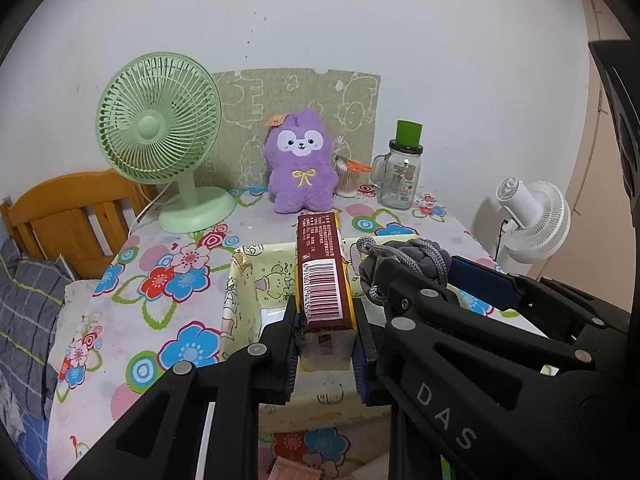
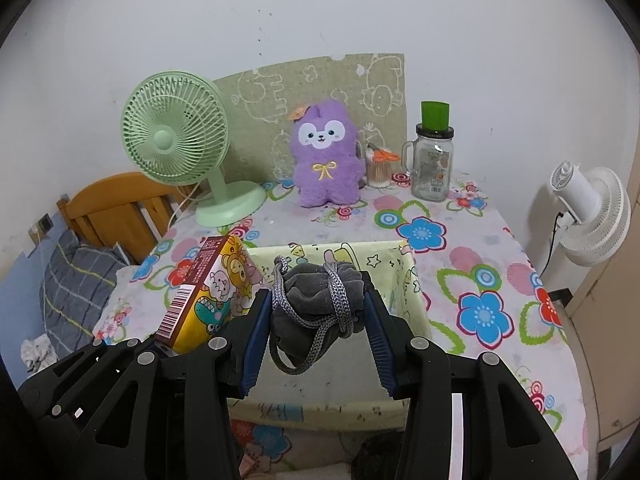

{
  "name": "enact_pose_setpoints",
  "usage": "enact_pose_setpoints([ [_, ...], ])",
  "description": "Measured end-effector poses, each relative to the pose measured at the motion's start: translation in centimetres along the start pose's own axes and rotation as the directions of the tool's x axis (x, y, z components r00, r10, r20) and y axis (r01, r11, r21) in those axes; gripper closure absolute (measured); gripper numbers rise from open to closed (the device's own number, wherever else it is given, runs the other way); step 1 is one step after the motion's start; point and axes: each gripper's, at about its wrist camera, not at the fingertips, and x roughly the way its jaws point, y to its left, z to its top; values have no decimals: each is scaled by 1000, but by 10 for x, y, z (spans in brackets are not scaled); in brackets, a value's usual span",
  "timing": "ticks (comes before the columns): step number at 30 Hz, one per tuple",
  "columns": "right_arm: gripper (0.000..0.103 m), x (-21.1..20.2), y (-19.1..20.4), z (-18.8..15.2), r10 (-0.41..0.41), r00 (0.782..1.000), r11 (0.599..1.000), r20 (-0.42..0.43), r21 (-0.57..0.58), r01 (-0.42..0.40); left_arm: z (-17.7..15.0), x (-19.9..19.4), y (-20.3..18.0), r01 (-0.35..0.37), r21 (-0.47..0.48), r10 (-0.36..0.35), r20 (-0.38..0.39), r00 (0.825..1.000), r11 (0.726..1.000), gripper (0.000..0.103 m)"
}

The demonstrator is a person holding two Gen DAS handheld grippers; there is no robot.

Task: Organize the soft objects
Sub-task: 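Lift the brown box with the left tool while the right tool carries the grey pouch over the basket, then open the left tool over the basket while the right tool releases the grey pouch inside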

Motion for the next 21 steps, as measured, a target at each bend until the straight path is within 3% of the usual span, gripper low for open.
enact_pose_setpoints([
  [17, 52, 47, -9, -1, 10, 999, 1000, -52, 25, -9, -2, 43, 5, -56, 3, 56, -51, 997, 998, 81],
  [21, 50, 55, -8, -2, 3, 998, 1000, -66, 25, -2, -3, 49, 7, -74, 3, 74, -66, 995, 997, 73],
])
